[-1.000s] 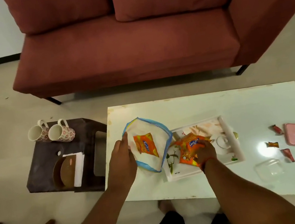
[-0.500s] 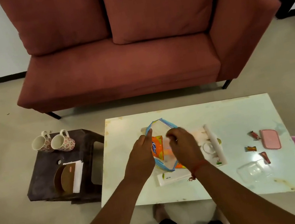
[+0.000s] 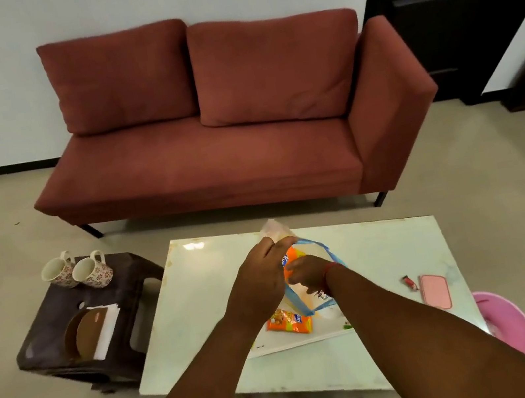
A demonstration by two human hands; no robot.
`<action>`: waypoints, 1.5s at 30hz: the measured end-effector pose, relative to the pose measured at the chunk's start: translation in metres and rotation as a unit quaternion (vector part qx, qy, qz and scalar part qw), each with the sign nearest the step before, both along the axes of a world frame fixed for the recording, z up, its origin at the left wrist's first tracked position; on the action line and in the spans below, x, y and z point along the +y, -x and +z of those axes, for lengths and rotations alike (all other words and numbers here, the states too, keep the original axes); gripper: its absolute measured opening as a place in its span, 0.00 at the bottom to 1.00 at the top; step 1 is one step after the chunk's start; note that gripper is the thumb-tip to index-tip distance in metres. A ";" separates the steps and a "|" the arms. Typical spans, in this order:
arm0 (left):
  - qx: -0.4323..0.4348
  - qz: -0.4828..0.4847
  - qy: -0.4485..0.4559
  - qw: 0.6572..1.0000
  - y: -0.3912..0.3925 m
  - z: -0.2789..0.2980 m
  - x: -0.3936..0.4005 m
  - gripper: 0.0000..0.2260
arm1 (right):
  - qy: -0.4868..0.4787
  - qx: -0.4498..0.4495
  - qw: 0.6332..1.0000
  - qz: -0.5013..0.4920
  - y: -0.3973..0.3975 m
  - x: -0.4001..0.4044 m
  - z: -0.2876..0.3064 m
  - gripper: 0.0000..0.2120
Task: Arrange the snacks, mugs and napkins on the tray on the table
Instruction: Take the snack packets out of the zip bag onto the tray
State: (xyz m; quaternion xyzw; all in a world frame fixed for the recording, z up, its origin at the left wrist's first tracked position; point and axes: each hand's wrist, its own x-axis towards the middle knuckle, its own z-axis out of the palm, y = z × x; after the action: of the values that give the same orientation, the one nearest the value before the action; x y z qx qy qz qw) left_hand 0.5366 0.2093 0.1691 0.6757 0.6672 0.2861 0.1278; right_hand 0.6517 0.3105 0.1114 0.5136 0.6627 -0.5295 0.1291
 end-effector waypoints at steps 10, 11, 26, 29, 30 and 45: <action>0.060 0.131 0.035 0.989 0.016 -0.007 0.007 0.17 | -0.307 0.062 0.950 0.008 0.044 -0.020 0.017 0.10; 0.073 0.143 0.059 0.985 0.023 -0.008 0.007 0.18 | -0.329 0.060 0.942 -0.003 0.048 -0.021 0.024 0.10; 0.030 0.268 0.193 0.943 0.158 -0.077 -0.029 0.20 | -0.435 0.103 0.816 -0.365 0.035 -0.013 -0.022 0.08; 0.045 0.253 0.215 0.942 0.184 -0.092 -0.035 0.21 | -0.392 -0.001 0.876 -0.280 0.043 -0.025 -0.077 0.09; 0.053 0.245 0.219 0.943 0.191 -0.096 -0.038 0.21 | -0.370 -0.026 0.897 -0.239 0.050 -0.030 -0.094 0.09; 0.043 0.181 0.229 0.955 0.220 -0.107 -0.048 0.24 | -0.226 -0.038 0.964 -0.135 0.106 -0.030 -0.157 0.09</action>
State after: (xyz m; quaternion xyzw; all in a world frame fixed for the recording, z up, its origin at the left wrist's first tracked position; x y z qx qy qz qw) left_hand 0.3170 0.1610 0.0619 0.5077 0.8310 0.1150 0.1960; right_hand 0.5453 0.2804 -0.0453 0.6343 0.6839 -0.3587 -0.0376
